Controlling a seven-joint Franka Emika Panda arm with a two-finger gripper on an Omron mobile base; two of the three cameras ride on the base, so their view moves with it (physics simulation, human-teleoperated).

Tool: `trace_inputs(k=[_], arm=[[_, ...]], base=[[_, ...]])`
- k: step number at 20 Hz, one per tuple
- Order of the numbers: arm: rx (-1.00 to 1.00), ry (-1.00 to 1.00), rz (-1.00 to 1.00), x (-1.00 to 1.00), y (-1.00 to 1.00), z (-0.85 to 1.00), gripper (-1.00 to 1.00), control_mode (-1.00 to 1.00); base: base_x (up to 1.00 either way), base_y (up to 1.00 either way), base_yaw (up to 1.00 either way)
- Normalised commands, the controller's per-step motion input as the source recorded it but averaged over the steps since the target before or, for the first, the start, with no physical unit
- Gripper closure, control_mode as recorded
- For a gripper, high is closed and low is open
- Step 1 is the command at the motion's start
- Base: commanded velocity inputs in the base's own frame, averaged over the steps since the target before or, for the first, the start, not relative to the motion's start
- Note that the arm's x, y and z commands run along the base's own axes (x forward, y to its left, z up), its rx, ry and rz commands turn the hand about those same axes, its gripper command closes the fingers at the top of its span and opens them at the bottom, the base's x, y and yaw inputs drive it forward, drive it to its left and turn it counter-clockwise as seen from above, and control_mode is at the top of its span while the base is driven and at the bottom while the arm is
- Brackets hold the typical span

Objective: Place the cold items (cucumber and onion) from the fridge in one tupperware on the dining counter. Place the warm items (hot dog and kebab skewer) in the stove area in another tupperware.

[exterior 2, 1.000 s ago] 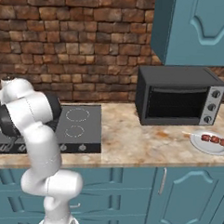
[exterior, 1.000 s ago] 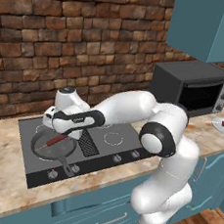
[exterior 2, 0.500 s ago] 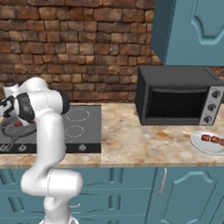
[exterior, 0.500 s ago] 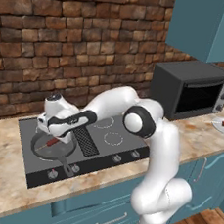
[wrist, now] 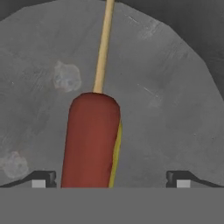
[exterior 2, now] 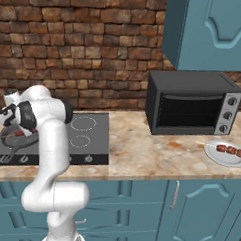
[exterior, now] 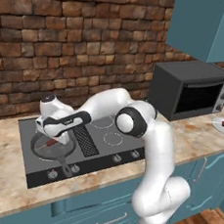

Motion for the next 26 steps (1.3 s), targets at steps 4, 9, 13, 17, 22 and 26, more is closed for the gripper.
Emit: trace_inputs(k=[4, 9, 13, 17, 22, 26], arm=[[0.30, -0.31, -0.18, -0.38, -0.88, -0.40, 1.00, -1.00], [0.40, -0.34, -0.22, -0.47, -0.70, -0.09, 1.00, -1.00], [0.21, -0.08, -0.20, -0.52, -0.09, 0.93, 1.00, -1.00], [0.07, -0.04, -0.14, -0.23, 0.30, 1.00, 1.00, -1.00], [-0.07, 0.09, -0.21, -0.69, -0.44, 1.00, 1.00, -1.00], [-0.04, -0.06, -0.34, -0.41, -0.94, 1.00, 1.00, -1.00]], base=[[0.00, 0.00, 0.00], [0.00, 0.00, 0.00], [0.00, 0.00, 0.00], [0.00, 0.00, 0.00], [0.00, 0.00, 0.00], [0.00, 0.00, 0.00]])
